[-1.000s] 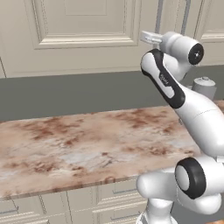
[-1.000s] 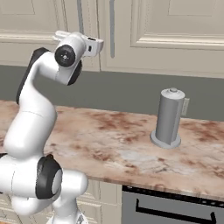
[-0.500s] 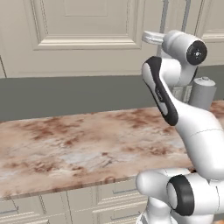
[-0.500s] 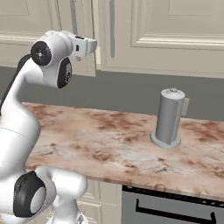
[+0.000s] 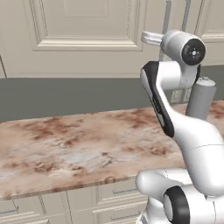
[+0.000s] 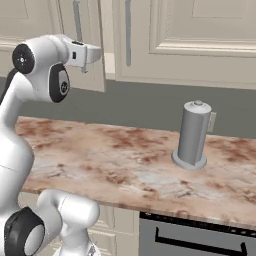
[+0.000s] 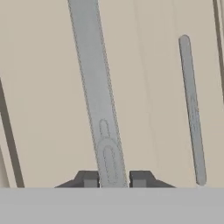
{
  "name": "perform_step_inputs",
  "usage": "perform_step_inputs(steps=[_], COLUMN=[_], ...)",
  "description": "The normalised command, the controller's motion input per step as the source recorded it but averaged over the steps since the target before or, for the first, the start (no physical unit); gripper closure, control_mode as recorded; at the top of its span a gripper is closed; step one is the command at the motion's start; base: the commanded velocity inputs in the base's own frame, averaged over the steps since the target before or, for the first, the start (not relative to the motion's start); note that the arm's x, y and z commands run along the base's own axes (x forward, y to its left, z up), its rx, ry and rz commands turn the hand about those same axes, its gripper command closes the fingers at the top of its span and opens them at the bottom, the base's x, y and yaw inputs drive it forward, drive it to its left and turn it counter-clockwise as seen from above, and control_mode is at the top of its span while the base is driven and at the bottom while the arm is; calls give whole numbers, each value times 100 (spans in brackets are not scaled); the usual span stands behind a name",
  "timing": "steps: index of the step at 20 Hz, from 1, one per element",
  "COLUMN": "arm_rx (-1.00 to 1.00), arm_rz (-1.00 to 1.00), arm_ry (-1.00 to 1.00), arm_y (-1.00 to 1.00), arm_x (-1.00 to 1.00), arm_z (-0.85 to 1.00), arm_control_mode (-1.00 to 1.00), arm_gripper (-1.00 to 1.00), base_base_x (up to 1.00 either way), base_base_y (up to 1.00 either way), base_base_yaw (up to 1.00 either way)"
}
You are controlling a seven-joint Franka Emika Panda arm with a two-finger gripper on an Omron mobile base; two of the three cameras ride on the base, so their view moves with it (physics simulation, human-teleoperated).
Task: Open the cabinet directly in front. Then move the liquor and the mug to the dining counter with the jar on it.
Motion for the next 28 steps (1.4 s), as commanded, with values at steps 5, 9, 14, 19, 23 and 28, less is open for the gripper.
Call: perform_step_inputs(steps=[5, 9, 14, 19, 23, 28], arm_rx=[1, 0, -1, -8, -14, -20], arm_rz=[-1, -6, -9, -10, -9, -9], arm_ry=[-21, -10, -6, -2, 0, 0], arm_y=[0, 0, 9, 39, 57, 67], arm_x=[-97, -100, -100, -100, -100, -100], arm_z=[7, 41, 32, 25, 26, 10], arm_control_mode=[-100, -100, -100, -100, -100, -100], arm_gripper=[100, 100, 100, 100, 100, 100], base_base_x=[0, 0, 0, 0, 0, 0], base_base_y=[0, 0, 0, 0, 0, 0], base_base_yaw=[0, 0, 0, 0, 0, 0])
